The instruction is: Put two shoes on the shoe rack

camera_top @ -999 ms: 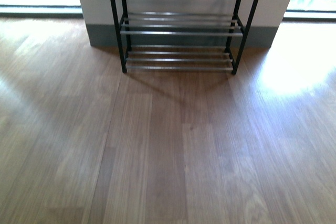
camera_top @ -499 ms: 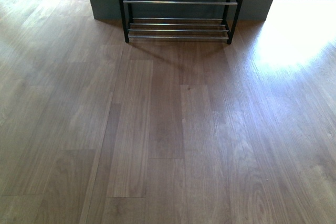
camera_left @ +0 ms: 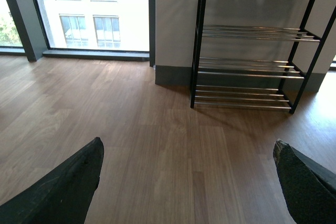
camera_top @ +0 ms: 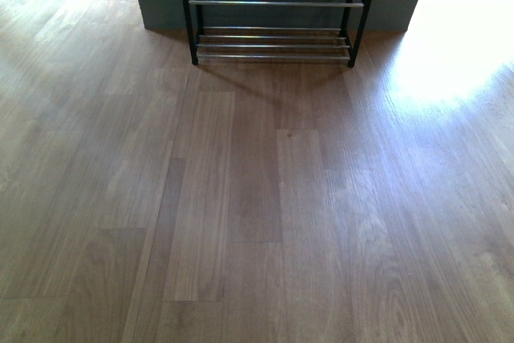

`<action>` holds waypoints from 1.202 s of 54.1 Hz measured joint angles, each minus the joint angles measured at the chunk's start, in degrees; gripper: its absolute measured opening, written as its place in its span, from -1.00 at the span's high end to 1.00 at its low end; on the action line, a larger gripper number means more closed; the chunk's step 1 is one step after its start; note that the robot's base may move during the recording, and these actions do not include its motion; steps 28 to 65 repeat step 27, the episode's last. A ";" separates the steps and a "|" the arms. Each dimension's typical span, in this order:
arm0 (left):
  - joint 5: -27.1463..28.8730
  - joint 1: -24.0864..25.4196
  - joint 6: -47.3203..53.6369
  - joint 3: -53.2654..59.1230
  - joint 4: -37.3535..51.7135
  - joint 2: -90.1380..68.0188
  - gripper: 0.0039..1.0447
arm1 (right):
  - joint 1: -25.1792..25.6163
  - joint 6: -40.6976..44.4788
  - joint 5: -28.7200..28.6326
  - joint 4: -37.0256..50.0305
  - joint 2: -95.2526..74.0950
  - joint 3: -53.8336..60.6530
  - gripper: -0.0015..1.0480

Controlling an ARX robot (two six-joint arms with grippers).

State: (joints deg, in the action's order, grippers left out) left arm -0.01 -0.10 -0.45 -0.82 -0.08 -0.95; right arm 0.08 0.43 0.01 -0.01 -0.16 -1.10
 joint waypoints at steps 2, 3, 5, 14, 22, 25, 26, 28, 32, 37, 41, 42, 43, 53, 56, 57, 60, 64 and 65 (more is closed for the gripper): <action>0.00 0.00 0.00 0.00 0.00 0.00 -0.83 | 0.00 0.00 0.00 0.00 0.00 0.00 -0.82; 0.00 0.00 0.00 0.00 0.00 0.00 -0.83 | 0.00 0.00 0.00 0.00 0.00 0.00 -0.82; 0.00 0.00 0.00 0.00 0.00 0.00 -0.83 | 0.00 0.00 0.00 0.00 0.00 0.00 -0.82; 0.00 0.00 0.00 0.00 0.00 0.00 -0.83 | 0.00 0.00 0.00 0.00 0.00 0.00 -0.82; 0.00 0.00 0.00 0.00 0.00 0.00 -0.83 | 0.00 0.00 0.00 0.00 0.00 0.00 -0.82; 0.00 0.00 0.00 0.00 0.00 0.00 -0.83 | 0.00 0.00 0.00 0.00 0.00 0.00 -0.82; 0.00 0.00 0.00 0.00 0.00 0.00 -0.83 | 0.00 0.00 0.00 0.00 0.00 0.00 -0.82; 0.00 0.00 0.00 0.00 0.00 0.00 -0.83 | 0.00 0.00 0.00 0.00 0.00 0.00 -0.82; 0.00 0.00 0.00 0.00 0.00 0.00 -0.83 | 0.00 0.00 0.00 0.00 0.00 0.00 -0.82; 0.00 0.00 0.00 0.00 0.00 0.00 -0.83 | 0.00 0.00 0.00 0.00 0.00 0.00 -0.82; 0.00 0.00 0.00 0.00 0.00 0.00 -0.83 | 0.00 0.00 0.00 0.00 0.00 0.00 -0.82; 0.00 0.00 0.00 0.00 0.00 0.00 -0.83 | 0.00 0.00 0.00 0.00 0.00 0.00 -0.82; 0.00 0.00 0.00 0.00 0.00 0.00 -0.83 | 0.00 0.00 0.00 0.00 0.00 0.00 -0.82; 0.00 0.00 0.00 0.00 0.00 0.00 -0.83 | 0.00 0.00 0.00 0.00 0.00 0.00 -0.82; 0.00 0.00 0.00 0.00 0.00 0.00 -0.83 | 0.00 0.00 0.00 0.00 0.00 0.00 -0.82; 0.00 0.00 0.00 0.00 0.00 0.00 -0.83 | 0.00 0.00 0.00 0.00 0.00 0.00 -0.82; 0.00 0.00 0.00 0.00 0.00 0.00 -0.83 | 0.00 0.00 0.00 0.00 0.00 0.00 -0.82; 0.00 0.00 0.00 0.00 0.00 0.00 -0.83 | 0.00 0.00 0.00 0.00 0.00 0.00 -0.82; 0.00 0.00 0.00 0.00 0.00 0.00 -0.83 | 0.00 0.00 0.00 0.00 0.00 0.00 -0.82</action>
